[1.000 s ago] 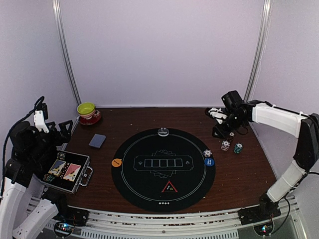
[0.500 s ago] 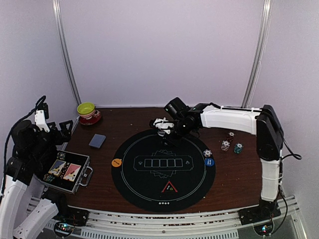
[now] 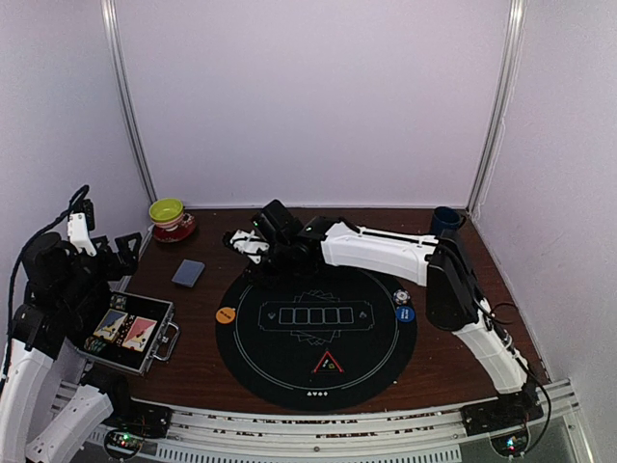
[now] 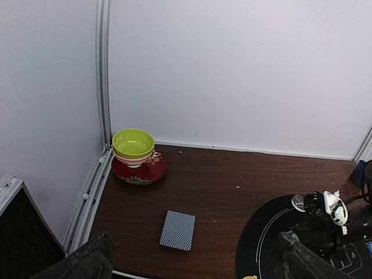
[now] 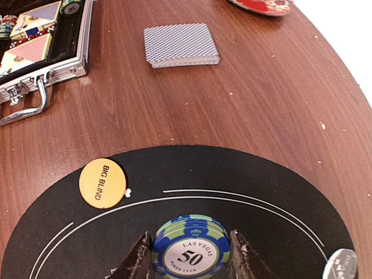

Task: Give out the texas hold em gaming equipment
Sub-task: Place the poker chips pile in the big blind area.

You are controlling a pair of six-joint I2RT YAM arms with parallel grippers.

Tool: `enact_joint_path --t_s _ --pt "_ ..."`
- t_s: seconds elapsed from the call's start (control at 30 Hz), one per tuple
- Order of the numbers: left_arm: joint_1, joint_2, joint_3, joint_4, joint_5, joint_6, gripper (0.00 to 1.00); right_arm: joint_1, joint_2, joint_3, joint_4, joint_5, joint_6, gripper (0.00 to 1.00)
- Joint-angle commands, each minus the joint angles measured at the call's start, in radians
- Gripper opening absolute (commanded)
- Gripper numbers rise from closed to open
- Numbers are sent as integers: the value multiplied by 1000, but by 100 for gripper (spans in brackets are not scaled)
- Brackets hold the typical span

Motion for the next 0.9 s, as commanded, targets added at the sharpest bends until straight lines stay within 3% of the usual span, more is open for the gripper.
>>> enact_joint_path --t_s 0.0,0.43,0.87 --pt "10 3 -7 52 15 8 98 46 44 19 83 65 34 36" --pt "10 0 -8 51 8 8 98 103 192 121 171 261 -16 37" --pt "10 1 -11 51 -3 8 98 106 257 193 177 251 -51 37"
